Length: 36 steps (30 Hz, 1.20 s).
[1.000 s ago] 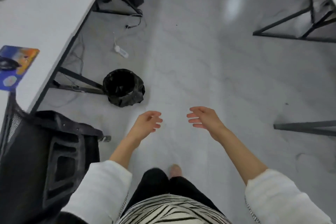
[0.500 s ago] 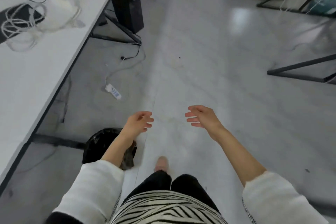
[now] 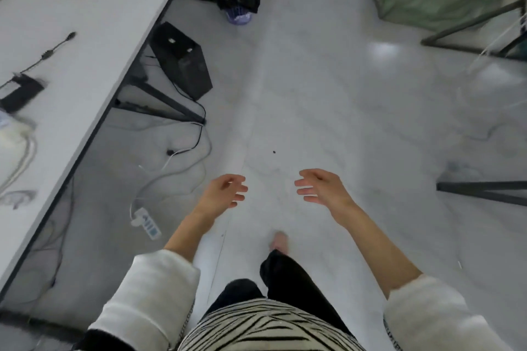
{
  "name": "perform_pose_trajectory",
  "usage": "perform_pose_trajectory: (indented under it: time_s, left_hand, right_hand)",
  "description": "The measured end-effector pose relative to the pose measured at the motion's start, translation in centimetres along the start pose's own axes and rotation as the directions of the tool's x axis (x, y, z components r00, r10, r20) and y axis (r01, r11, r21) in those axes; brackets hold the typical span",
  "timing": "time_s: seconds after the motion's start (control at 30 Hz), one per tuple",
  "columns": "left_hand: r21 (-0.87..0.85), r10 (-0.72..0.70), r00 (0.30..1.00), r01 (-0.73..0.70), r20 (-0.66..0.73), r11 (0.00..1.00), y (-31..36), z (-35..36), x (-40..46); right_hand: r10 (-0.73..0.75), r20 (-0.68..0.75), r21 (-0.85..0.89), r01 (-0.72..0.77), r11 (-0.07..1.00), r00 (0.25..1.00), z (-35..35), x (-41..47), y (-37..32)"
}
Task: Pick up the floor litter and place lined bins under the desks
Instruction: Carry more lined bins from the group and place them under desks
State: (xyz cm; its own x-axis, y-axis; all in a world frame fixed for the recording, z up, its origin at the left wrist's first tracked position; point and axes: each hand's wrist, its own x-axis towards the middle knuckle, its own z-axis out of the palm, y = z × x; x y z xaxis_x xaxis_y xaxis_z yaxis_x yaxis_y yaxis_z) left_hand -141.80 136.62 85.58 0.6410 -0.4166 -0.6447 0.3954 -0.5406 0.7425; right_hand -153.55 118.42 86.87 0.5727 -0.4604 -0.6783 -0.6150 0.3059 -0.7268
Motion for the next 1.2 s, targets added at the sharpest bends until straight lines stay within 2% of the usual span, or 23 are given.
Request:
perform_pose_trajectory:
  time_s: [0.13,0.3,0.53,0.67,0.87,1.0,1.2]
  left_hand:
    - [-0.022,0.007,1.0,-0.007,-0.01,1.0,10.3,1.3,9.3]
    - [-0.041,-0.026,1.0,0.026,-0.017,0.999,19.4,1.2,20.8]
    - [-0.051,0.02,0.998,-0.023,-0.061,0.998,37.2,-1.6,43.0]
    - [-0.02,0.041,0.996,-0.043,-0.073,0.999,47.8,-2.4,53.7]
    - [-0.019,0.009,1.0,-0.01,-0.03,1.0,59.5,0.1,68.0]
    - [-0.066,-0.001,0.998,-0.003,-0.063,0.998,70.2,2.8,81.1]
    - [-0.065,0.02,0.995,-0.027,-0.1,0.998,83.8,1.9,92.2]
  right_hand:
    - [-0.008,-0.004,-0.011,0.008,1.0,1.0,-3.4,9.8,-10.3]
    - [0.013,0.044,-0.04,-0.011,0.999,0.999,-5.5,21.2,-20.3]
    - [-0.04,0.047,-0.111,0.045,0.993,0.998,-7.3,42.1,-39.5]
    - [-0.066,0.04,-0.061,0.068,0.996,0.997,-9.6,51.4,-50.3]
    - [-0.039,0.063,-0.053,0.042,0.998,0.997,-14.5,66.2,-62.0]
    - [-0.06,0.097,-0.059,0.065,0.996,0.994,-18.9,79.6,-72.6]
    - [-0.06,0.112,-0.102,0.072,0.992,0.992,-22.5,93.4,-87.5]
